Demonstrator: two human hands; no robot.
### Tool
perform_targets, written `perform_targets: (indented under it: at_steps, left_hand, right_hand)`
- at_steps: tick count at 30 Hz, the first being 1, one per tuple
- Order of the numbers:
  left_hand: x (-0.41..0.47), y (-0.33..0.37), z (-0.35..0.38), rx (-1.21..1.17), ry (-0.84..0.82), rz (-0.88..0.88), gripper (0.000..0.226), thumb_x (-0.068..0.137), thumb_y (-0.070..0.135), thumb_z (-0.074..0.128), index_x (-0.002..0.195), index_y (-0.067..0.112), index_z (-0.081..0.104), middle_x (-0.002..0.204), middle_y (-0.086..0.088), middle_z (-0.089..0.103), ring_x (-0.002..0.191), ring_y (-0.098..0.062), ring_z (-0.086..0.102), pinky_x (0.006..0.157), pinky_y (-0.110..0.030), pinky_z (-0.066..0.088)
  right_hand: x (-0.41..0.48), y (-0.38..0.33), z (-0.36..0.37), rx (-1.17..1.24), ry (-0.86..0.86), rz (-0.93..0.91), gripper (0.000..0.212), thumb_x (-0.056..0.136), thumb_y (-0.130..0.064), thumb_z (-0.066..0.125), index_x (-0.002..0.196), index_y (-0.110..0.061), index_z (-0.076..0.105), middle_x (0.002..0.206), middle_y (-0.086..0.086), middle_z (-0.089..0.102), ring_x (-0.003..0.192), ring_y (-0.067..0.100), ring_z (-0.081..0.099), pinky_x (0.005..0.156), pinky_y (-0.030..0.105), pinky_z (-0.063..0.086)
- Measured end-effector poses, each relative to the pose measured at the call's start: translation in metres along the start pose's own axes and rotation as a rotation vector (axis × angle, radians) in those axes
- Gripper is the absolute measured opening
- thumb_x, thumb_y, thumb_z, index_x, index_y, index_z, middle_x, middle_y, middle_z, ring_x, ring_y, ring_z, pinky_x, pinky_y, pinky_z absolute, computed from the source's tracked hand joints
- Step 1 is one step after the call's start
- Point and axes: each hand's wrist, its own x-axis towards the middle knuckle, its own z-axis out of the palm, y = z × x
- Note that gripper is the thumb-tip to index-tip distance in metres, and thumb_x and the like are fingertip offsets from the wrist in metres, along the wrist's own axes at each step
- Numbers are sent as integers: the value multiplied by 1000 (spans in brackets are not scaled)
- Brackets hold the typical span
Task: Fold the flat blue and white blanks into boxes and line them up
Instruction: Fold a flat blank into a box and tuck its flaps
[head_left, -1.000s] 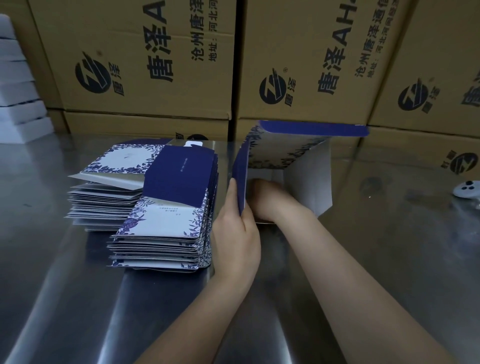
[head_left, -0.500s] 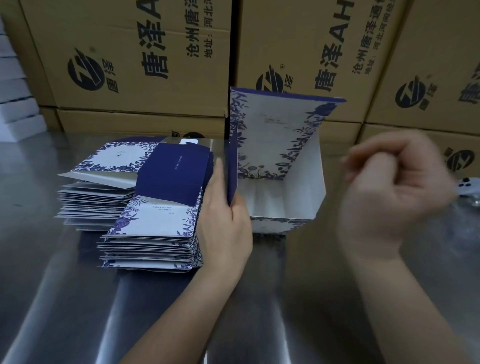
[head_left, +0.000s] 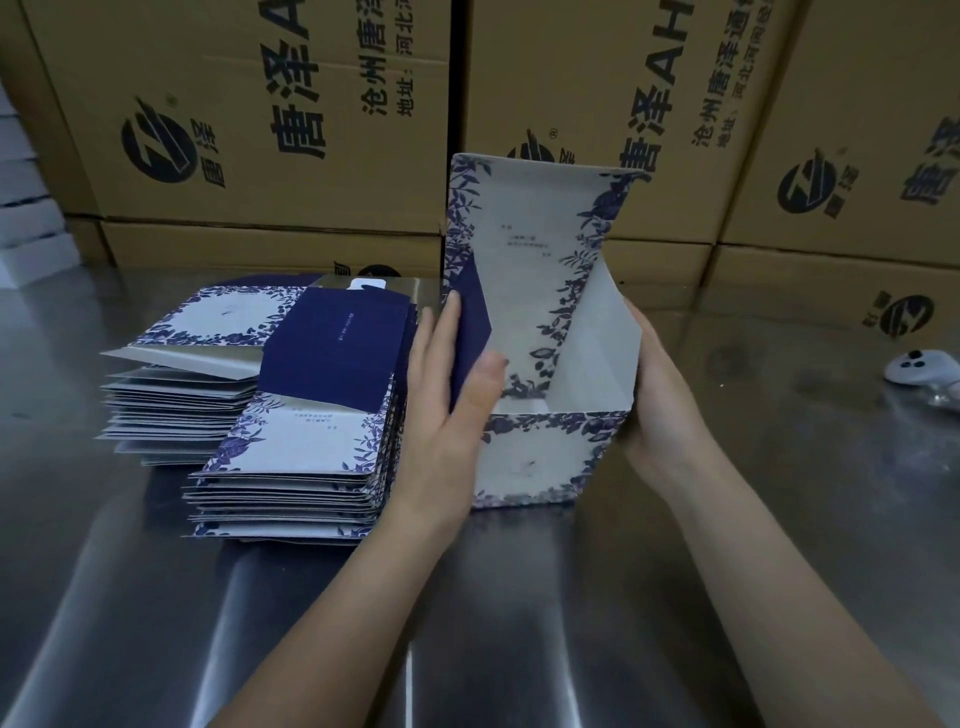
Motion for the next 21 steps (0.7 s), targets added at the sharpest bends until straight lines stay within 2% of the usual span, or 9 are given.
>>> perform_targets:
  at_steps: [2,4,9,12,14,15,17,19,21]
  left_hand:
    - [2,2,-3,-122,-18,-31,76,70,91,44,138,56,45,159,17,29,148,-4,24,122,-48,20]
    - [5,4,-6,-177,-28,-58,70,74,89,41,133,54,53,156,12,38,146,-11,31,121,-49,22]
    - [8,6,-8,-171,14,-68,39,89,48,51,122,35,68,141,-2,56,133,-22,50,113,-53,36]
    - [8,7,-8,-222,12,-152,30,82,31,56,107,33,73,143,-6,51,130,-28,52,108,-56,42]
    - [8,7,-7,-225,9,-184,28,78,28,56,99,37,74,145,-2,49,133,-28,50,108,-55,42]
    - [8,6,-7,-234,8,-199,30,77,27,55,99,38,73,142,0,52,130,-25,53,105,-52,47]
    - [10,2,-7,-279,-6,-228,38,77,22,55,108,38,70,125,9,65,106,-15,68,81,-35,59]
    - [12,2,-8,-294,-9,-254,45,80,14,53,114,40,66,99,22,72,84,-8,72,62,-23,56]
    - [16,1,-9,-280,11,-289,52,87,2,49,112,45,63,88,29,71,78,-6,72,57,-21,55]
  right_hand:
    - [-3,-1,-1,33,-25,-13,48,80,-61,58,123,-42,60,122,-14,66,113,8,62,88,31,51]
    - [-5,-3,-1,68,-53,-4,38,75,-63,59,106,-45,70,116,-14,69,108,7,65,79,24,55]
    - [-8,1,2,66,-72,56,35,67,-66,60,87,-41,75,103,-11,73,97,8,69,83,33,48]
    - [-8,2,5,81,-70,50,47,70,-66,64,108,-40,69,115,-7,70,105,14,67,86,37,49]
    - [-7,2,6,64,5,-12,38,83,-57,61,119,-46,59,117,-11,68,106,13,66,84,37,51]
    - [-7,1,5,54,39,-50,28,89,-49,58,116,-50,57,112,-14,68,103,12,67,79,34,53]
    - [-7,-1,4,48,60,-115,24,93,-36,56,111,-51,58,111,-14,68,103,14,67,73,32,53]
    - [-9,-3,5,43,50,-157,28,96,-27,52,111,-49,60,118,-8,66,111,20,63,75,32,52]
    - [-11,-5,7,32,18,-185,34,98,-21,47,111,-48,62,119,-10,65,111,19,63,74,29,54]
